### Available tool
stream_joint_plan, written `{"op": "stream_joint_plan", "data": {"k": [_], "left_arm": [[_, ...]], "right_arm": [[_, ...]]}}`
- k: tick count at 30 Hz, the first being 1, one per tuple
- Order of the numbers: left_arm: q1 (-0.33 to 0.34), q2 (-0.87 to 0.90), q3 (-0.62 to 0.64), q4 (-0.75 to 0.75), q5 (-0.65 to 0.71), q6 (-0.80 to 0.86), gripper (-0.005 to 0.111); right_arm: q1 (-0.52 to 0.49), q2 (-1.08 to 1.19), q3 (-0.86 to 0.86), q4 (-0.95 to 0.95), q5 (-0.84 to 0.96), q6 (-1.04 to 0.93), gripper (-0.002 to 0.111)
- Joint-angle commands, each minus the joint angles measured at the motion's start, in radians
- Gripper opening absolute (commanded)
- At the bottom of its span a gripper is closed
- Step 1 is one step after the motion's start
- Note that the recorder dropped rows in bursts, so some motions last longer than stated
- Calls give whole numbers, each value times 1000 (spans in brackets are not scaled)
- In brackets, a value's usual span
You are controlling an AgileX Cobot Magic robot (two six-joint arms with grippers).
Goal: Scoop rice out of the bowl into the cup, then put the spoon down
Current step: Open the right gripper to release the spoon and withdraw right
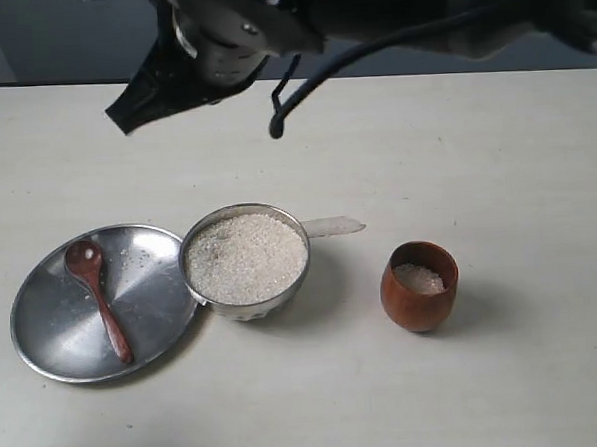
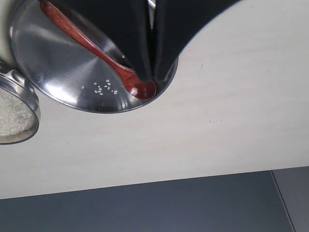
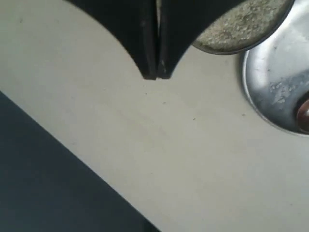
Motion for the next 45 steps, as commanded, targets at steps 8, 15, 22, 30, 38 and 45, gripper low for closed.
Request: {"op": "stream_joint_plan", "data": {"k": [8,15,22,30,38,45], "left_arm": [[1,-5,4,-6,-7,-3,0],[1,-5,4,-6,-7,-3,0],[1,-5,4,-6,-7,-3,0],[1,-5,4,-6,-7,-3,0],[1,-5,4,-6,-7,-3,0],[1,-5,4,-6,-7,-3,0]], "right_arm": [[-129,-214,163,-44,-36,9,0],[-195,-392,432,-93,-186,24,0],[-273,-619,716,-201,-358,109,0],[-363,-875,943,-248,-497,193,0],[-363,-1086,1115,-272,-528,211,0],[-363,-1227,1260,-288,-530,211,0]]}}
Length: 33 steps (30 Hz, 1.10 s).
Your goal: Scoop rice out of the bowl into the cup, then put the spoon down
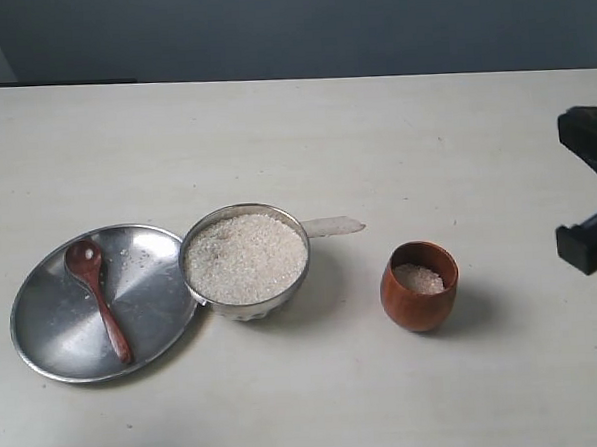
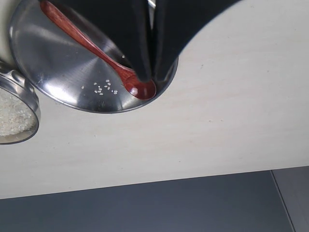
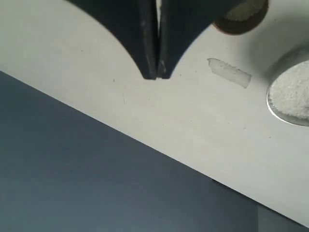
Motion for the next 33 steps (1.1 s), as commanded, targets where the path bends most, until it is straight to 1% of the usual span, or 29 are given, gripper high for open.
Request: {"op": "stream_joint_plan", "data": {"k": [1,4,10,25,33], "left_arm": [[1,-5,4,-6,-7,-3,0],[1,-5,4,-6,-7,-3,0],[1,-5,4,-6,-7,-3,0],[1,-5,4,-6,-7,-3,0],[1,-5,4,-6,-7,-3,0]], "right_arm": [[-7,-75,79,-12,-5,3,0],[-7,-106,111,-10,0,3,0],[-7,-112,116,14,82,3,0],[-7,-114,116,14,70,3,0],[-7,-239,116,14,70,3,0]]}}
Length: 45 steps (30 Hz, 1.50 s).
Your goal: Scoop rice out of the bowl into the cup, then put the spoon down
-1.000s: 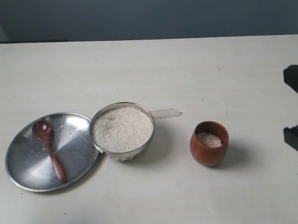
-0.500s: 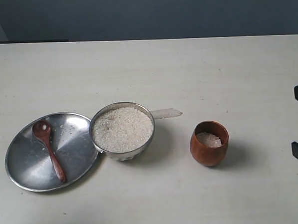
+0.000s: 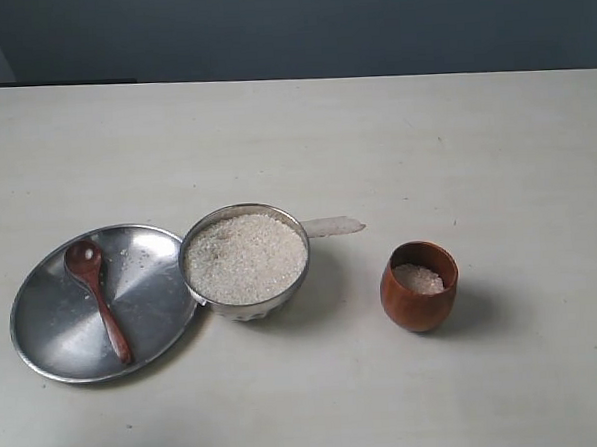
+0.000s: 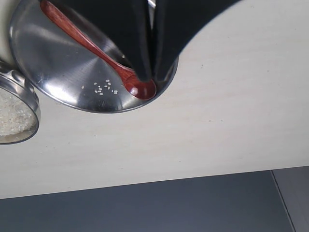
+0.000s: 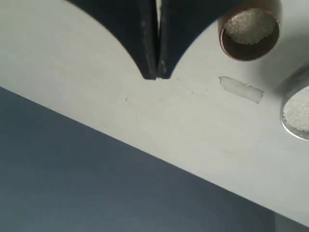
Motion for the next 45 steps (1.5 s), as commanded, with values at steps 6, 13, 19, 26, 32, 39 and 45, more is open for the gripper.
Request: {"op": "stream_joint_plan", "data": {"k": [6,13,19,26,32,39,45], "left_arm": [[1,-5,4,-6,-7,-3,0],[1,-5,4,-6,-7,-3,0],[1,-5,4,-6,-7,-3,0],[1,-5,4,-6,-7,-3,0],[1,-5,4,-6,-7,-3,0],[1,-5,4,-6,-7,-3,0],[1,-5,4,-6,-7,-3,0]], "right_arm": [[-40,-197,2,133,6,0,0],[-172,-316,6,288,58,0,0],[-279,-414,15,382,88,-10,0],[-284,-436,15,406,118,-10,0],[-284,-436,15,418,127,-10,0],[-284,-436,125,424,93,-12,0],[-284,-436,165,449,16,-98,0]]}}
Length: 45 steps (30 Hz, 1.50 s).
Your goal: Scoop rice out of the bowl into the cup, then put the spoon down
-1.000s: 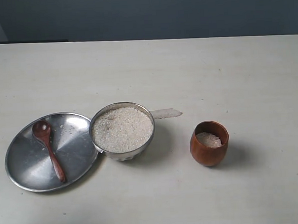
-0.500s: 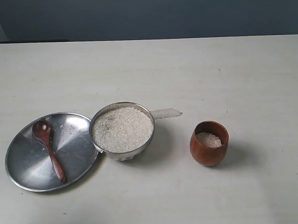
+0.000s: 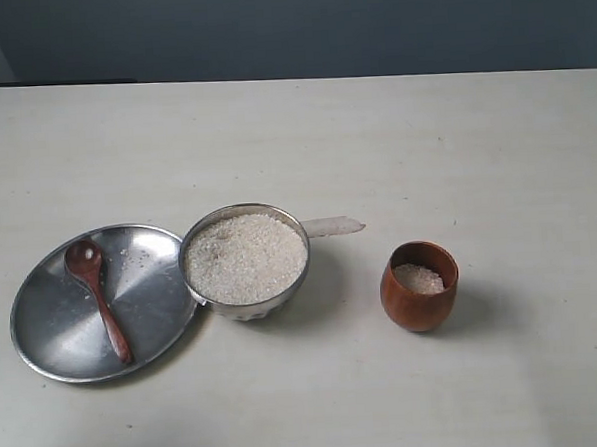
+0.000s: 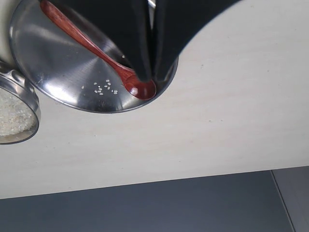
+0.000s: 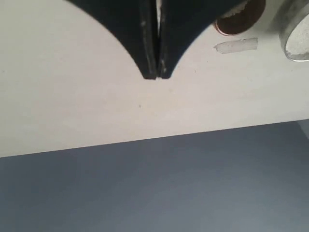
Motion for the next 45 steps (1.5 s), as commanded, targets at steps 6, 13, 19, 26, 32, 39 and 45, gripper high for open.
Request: {"op": "stream_joint_plan", "data": {"k": [6,13,19,26,32,39,45], "left_arm": [[1,-5,4,-6,-7,-3,0],[1,-5,4,-6,-7,-3,0],[1,-5,4,-6,-7,-3,0],[1,-5,4,-6,-7,-3,0],[1,-5,4,-6,-7,-3,0],[1,-5,4,-6,-7,-3,0],[1,-5,4,-6,-7,-3,0]], "right_arm": [[-4,-2,5,385,-9,-672,0],[-4,-2,18,394,7,-681,0],[-4,-2,18,399,14,-681,0],[-6,-2,18,395,16,-681,0],[-6,-29,18,395,23,-681,0],[-131,-46,45,415,15,-681,0],[-242,-46,45,432,17,-681,0]]}}
